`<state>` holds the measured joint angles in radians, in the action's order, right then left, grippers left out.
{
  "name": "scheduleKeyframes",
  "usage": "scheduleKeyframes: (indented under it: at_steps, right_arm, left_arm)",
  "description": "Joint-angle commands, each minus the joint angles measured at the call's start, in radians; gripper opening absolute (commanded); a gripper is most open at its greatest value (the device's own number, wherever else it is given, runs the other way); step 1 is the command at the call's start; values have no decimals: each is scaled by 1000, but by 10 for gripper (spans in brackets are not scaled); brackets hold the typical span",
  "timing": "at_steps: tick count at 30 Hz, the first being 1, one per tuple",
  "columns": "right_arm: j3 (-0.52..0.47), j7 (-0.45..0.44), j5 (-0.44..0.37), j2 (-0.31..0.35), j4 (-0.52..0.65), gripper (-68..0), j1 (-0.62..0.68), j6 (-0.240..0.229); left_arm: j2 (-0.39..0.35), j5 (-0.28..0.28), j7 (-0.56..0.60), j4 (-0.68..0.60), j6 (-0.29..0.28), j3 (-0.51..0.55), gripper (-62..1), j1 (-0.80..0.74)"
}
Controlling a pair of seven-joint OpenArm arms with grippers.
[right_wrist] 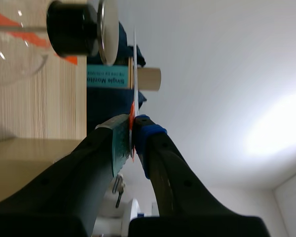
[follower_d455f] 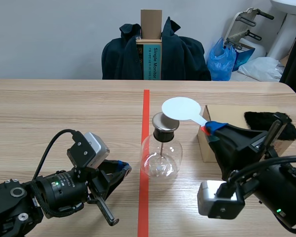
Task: Do the electroscope experiment.
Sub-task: 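Move the plate toward and away from the electroscope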
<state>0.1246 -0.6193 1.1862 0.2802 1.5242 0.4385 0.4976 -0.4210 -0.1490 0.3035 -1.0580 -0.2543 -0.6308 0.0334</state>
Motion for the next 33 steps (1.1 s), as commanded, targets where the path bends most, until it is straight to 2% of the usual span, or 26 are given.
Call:
scheduleKeyframes:
  at_steps: [1,10,16,19,22,33]
  right_arm:
    - [-8,39,-8,16,15,-667,-9,11]
    - [-8,283,-8,16,15,-667,-9,11]
    - [-8,371,-8,16,15,-667,-9,11]
    - [-8,370,-8,16,15,-667,-9,11]
    - [-8,332,-8,16,15,-667,-9,11]
    - [-8,71,-8,16,15,-667,-9,10]
  left_arm:
    - [5,-3,13,-26,2,4,-583,6]
    - [5,-3,13,-26,2,4,-583,6]
    - [5,-3,14,-26,2,4,-583,6]
    - [5,-3,14,-26,2,4,-583,6]
    - [5,-3,14,-26,2,4,-583,6]
    - [5,-3,14,-26,2,4,-583,6]
